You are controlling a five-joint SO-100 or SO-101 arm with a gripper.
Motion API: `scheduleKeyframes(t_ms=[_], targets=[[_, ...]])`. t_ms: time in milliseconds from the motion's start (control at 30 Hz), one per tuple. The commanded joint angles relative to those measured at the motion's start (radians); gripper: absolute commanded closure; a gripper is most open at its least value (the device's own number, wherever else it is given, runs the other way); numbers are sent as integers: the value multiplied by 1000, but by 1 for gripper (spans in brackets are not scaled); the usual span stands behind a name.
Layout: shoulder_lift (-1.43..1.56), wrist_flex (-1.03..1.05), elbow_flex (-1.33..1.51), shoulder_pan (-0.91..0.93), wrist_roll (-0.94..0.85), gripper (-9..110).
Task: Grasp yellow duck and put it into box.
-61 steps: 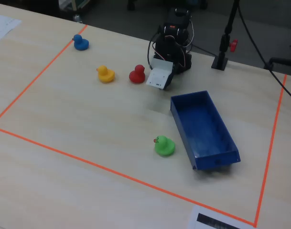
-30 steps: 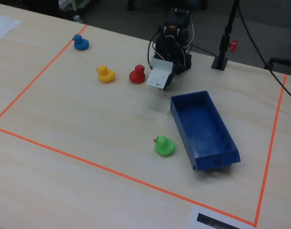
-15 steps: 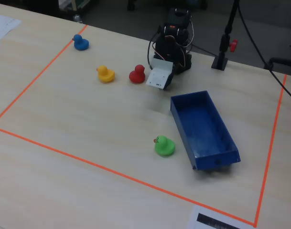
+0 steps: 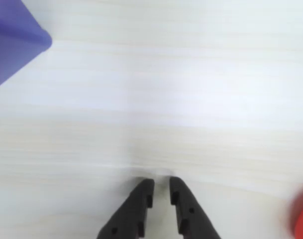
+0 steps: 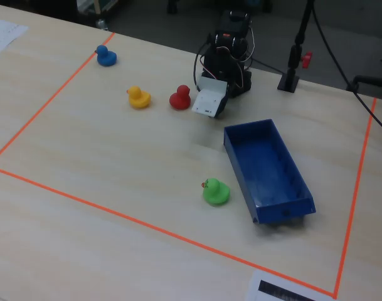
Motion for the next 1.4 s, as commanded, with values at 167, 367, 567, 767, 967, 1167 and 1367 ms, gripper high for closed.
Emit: scheduleKeyframes(t_ms=[167,367,567,767,967,1167,1367], targets=[[2,14,2,-38,0,101],[-32,-242,2,9,-23,101],[-272,-862,-43,130,60,101],[-489,-1057,-232,265,149,101],[-762,-1158,-471,468,187,101],[-1008,-1266,-658,713,198,89],[-1149,-1270,-746,911,170,89]])
